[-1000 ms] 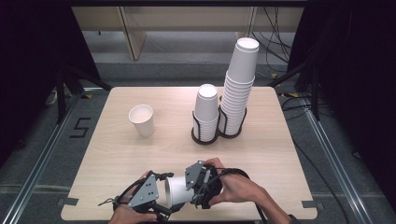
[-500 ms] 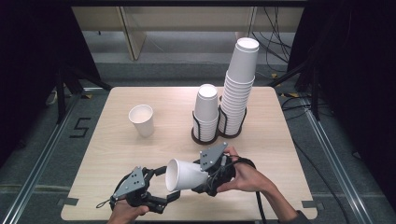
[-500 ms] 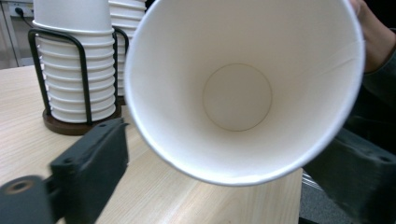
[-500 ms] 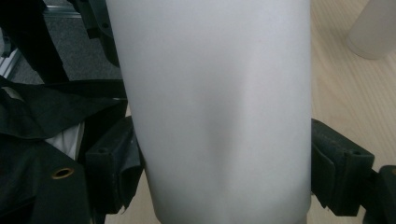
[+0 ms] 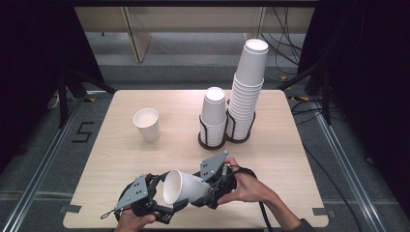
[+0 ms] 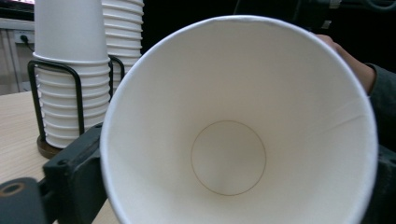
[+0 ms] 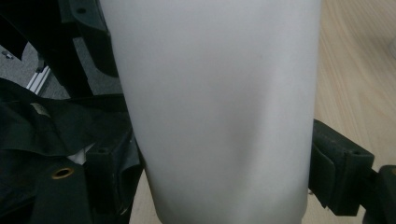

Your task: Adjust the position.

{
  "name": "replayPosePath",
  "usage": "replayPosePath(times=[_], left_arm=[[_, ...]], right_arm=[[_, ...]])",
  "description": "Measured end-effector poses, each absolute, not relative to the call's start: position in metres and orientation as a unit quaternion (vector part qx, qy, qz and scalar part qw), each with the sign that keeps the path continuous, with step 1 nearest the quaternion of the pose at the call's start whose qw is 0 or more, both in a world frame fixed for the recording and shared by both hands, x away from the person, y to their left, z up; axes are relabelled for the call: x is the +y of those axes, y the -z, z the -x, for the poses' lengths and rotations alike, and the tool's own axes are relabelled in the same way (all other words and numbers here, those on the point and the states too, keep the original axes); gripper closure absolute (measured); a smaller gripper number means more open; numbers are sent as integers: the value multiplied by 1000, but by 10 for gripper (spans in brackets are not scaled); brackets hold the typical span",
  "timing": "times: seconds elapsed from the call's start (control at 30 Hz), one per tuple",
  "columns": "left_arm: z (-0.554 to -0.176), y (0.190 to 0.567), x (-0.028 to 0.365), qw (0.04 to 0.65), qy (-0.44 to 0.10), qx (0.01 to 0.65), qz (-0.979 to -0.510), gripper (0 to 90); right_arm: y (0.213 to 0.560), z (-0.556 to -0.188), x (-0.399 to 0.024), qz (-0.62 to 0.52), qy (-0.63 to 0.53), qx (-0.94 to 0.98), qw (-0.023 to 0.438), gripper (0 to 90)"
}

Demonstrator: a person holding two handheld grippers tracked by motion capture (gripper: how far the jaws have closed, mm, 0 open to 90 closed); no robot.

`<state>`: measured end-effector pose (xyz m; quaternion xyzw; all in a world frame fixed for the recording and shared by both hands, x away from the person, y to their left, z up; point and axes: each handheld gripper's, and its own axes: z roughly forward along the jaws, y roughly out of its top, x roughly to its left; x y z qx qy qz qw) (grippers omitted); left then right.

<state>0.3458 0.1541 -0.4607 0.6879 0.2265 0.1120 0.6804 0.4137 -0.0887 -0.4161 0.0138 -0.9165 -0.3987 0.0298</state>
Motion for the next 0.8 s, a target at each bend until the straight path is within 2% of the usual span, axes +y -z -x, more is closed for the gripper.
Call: replayPosePath(times=[0.23,0.43,0.53,0.67,0.8], left_arm=[[-345,458,154,674,-120,218,-695,94],[-346,455,157,669,-129,226,-697,99],[-345,455,156,672,-124,222,-695,96],[-345,456,156,687,-131,222,-680,66],[-344,457,154,699,-124,226,-666,74]], right_arm=[[418,-413,-89,-3,398,-917,27,199],[415,-412,-93,11,366,-931,-11,175],[417,-409,-91,-8,353,-936,-21,248],[421,-408,-86,-18,358,-933,-16,260],[423,-409,-85,-10,393,-919,14,260]])
